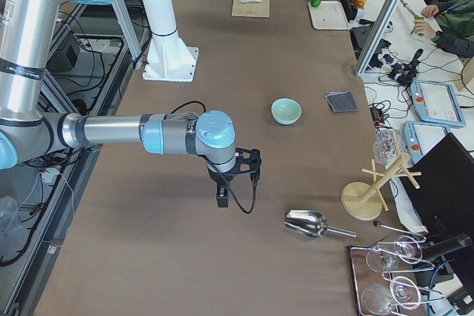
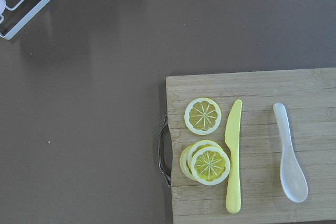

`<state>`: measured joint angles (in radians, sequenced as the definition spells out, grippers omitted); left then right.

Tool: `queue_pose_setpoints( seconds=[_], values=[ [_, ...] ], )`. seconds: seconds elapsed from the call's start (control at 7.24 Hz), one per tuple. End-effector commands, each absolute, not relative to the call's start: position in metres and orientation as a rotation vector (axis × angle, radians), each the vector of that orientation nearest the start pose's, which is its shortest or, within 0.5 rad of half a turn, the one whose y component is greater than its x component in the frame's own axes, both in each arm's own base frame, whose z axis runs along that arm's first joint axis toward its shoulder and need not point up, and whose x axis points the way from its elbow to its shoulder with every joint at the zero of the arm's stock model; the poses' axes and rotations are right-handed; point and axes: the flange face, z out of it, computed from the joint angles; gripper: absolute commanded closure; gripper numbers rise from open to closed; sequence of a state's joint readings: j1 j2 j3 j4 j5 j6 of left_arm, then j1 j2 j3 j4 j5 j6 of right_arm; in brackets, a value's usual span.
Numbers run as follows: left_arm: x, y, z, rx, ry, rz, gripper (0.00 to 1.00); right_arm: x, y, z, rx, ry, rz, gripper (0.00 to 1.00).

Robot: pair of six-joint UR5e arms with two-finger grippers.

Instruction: Place spoon in bowl

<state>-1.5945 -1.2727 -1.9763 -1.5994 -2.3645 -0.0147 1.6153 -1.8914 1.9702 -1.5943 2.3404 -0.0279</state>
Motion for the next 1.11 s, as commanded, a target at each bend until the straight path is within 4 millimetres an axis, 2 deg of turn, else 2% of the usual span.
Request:
queue_pose_setpoints(
  seconds=[0.0, 0.14, 0.28, 0.41, 0.55, 0.69, 0.83, 0.97],
  values=[
    [-0.071, -0.395, 0.557, 0.193, 0.791, 0.042, 0.02, 0.080, -0.368, 0.581, 0.264, -0.761, -0.076, 0.00],
    [-0.071, -0.412, 0.540, 0.243, 0.796, 0.063, 0.02, 0.080, -0.373, 0.566, 0.375, -0.755, -0.104, 0.00],
    [-0.071, -0.443, 0.520, 0.350, 0.784, 0.109, 0.02, 0.079, -0.377, 0.555, 0.408, -0.778, -0.069, 0.00],
    [-0.071, -0.471, 0.509, 0.424, 0.794, 0.139, 0.02, 0.062, -0.394, 0.536, 0.407, -0.865, -0.072, 0.00],
    [-0.068, -0.473, 0.504, 0.464, 0.810, 0.168, 0.02, 0.029, -0.404, 0.522, 0.322, -0.953, -0.031, 0.00],
    [-0.065, -0.473, 0.496, 0.456, 0.873, 0.096, 0.02, -0.011, -0.423, 0.505, 0.248, -0.970, 0.029, 0.00],
    [-0.060, -0.473, 0.490, 0.480, 0.911, 0.065, 0.02, -0.052, -0.442, 0.486, 0.207, -0.955, 0.081, 0.00],
    [-0.047, -0.466, 0.496, 0.507, 0.922, 0.103, 0.02, -0.102, -0.456, 0.471, 0.200, -0.896, 0.135, 0.00]
  ],
)
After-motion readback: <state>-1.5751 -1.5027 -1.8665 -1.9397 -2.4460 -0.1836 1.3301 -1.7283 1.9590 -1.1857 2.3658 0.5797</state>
